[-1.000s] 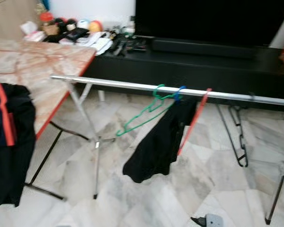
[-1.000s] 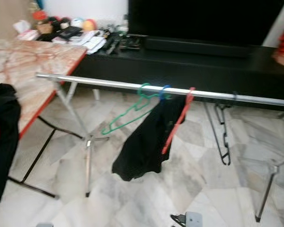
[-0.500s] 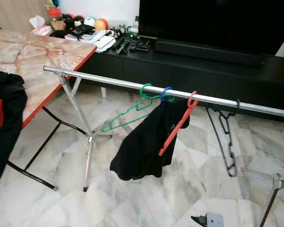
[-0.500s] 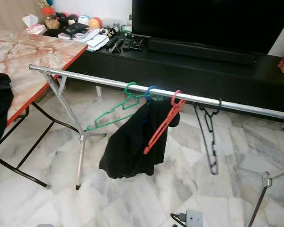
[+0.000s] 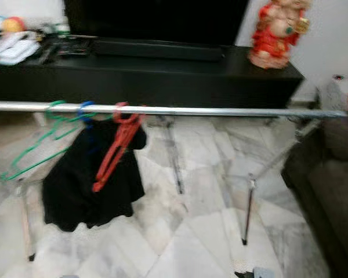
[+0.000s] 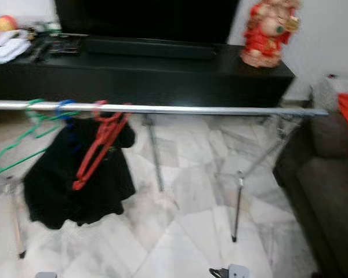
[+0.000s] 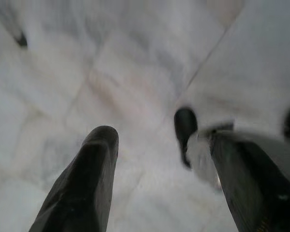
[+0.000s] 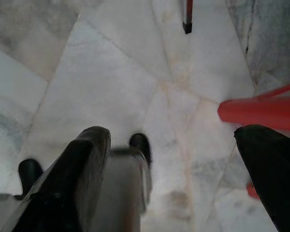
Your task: Hang hanger
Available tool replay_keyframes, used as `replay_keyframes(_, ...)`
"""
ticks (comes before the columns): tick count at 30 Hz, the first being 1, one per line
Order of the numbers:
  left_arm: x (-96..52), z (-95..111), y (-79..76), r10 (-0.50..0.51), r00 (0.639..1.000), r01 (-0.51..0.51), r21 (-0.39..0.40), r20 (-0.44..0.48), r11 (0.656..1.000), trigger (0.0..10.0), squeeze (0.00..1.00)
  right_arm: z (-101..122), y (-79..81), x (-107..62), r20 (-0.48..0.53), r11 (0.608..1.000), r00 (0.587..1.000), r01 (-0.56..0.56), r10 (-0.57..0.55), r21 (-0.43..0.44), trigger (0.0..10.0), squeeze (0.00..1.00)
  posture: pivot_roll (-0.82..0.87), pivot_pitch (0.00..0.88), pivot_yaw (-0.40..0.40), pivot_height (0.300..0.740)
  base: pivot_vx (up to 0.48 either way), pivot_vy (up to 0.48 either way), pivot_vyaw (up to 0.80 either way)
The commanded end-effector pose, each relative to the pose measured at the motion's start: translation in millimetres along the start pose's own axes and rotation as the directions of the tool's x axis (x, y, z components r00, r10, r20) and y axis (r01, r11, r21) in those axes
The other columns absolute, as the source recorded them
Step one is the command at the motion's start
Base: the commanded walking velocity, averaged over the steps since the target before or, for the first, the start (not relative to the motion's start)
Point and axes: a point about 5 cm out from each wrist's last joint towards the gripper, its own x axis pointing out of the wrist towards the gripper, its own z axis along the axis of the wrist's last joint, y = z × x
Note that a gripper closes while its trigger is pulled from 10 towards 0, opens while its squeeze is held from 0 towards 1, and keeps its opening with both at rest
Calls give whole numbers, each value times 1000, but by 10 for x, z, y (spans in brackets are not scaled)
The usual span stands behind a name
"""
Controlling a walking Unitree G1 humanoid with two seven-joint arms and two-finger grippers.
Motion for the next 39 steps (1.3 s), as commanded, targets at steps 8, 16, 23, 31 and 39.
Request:
replay_keyframes(8, -54, -325, -233, -40, 995, 39, -12, -96, 999, 10000, 0, -1, -76, -2, 0, 999, 1000, 18, -18, -30, 10000, 0, -49, 131, -24, 740, 0, -419, 0)
replay_keyframes(16, -62, -346, -211, -38, 994, 36, -22, -98, 999, 10000, 0, -21, -92, -4, -12, 1000, 1000, 23, -23, -6, 10000, 0, -50, 134, -28, 740, 0, 0, -311)
replay_keyframes(23, -68, -348, -140, -28, 994, 22, -56, -104, 998, 10000, 0, -32, -88, -5, -20, 999, 1000, 17, -18, -30, 10000, 0, -49, 147, -31, 740, 0, 42, -779)
replay_keyframes(31, -60, -290, -53, -25, 995, 22, -31, -101, 999, 10000, 0, -32, -84, -5, -23, 999, 1000, 10, -11, -37, 10000, 0, -47, 150, -34, 740, 0, 249, -775)
replay_keyframes(39, -20, -159, -59, -29, 996, 26, -32, -79, 999, 10000, 0, -28, -71, -3, -23, 999, 1000, 2, -3, -47, 10000, 0, -47, 160, -35, 740, 0, 0, -775)
